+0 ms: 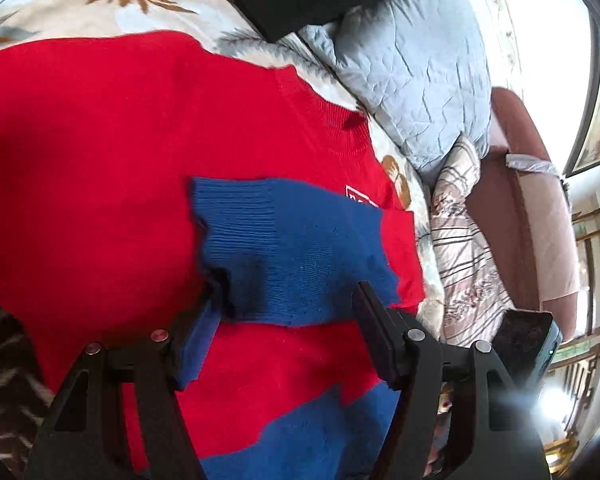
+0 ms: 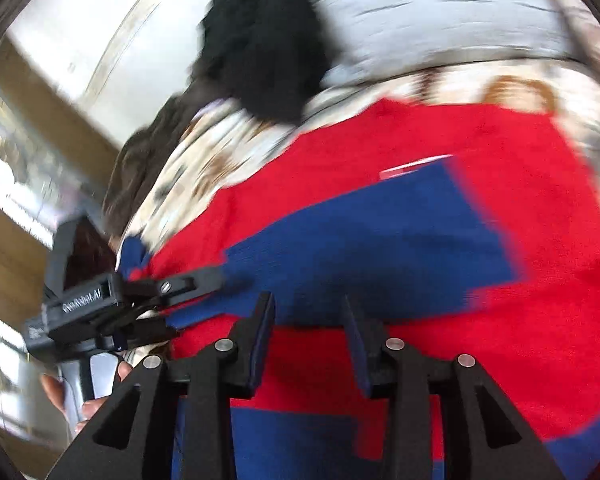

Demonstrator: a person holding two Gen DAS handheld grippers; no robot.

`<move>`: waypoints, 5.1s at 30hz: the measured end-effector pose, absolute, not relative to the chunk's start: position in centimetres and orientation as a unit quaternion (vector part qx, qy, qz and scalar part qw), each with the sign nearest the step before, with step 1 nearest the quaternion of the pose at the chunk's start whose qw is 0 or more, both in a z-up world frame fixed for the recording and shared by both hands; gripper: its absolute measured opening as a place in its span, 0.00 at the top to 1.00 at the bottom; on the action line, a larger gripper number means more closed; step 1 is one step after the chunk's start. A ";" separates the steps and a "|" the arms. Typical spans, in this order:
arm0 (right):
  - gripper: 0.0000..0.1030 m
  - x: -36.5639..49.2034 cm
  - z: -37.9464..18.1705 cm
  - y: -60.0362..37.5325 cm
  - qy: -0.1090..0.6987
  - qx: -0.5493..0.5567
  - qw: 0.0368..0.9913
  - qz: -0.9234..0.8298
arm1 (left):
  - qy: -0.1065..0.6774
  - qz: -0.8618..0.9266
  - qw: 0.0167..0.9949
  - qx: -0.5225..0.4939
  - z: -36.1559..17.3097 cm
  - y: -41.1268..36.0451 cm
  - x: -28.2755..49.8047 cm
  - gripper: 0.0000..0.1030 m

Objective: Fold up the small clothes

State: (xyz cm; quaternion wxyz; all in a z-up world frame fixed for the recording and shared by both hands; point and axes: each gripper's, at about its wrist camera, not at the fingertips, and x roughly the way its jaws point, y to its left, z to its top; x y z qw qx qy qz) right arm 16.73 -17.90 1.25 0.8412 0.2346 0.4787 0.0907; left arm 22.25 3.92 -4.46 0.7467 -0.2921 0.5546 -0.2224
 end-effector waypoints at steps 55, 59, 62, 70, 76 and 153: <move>0.61 19.1 -2.8 -21.5 0.474 0.252 0.844 0.014 | 0.529 -0.112 0.809 -0.231 -4.5 4.6 22.7 0.48; 0.45 18.7 -3.2 -19.1 0.454 0.178 0.873 0.010 | 0.531 -0.120 0.791 -0.279 -3.8 6.5 22.5 0.48; 0.37 19.1 -3.1 -18.2 0.462 0.145 0.875 0.010 | 0.516 -0.103 0.801 -0.285 -1.8 8.9 22.1 0.48; 0.20 19.6 -3.5 -15.3 0.474 0.074 0.877 0.008 | 0.498 0.089 0.828 -0.241 2.2 23.6 23.5 0.40; 0.18 19.5 -3.6 -15.2 0.471 0.075 0.879 0.011 | 0.522 0.120 0.782 -0.318 -1.6 31.4 23.8 0.31; 0.00 15.2 -3.5 -23.3 0.469 0.107 0.876 -0.041 | 0.483 -0.086 0.813 -0.313 4.4 4.1 21.3 0.96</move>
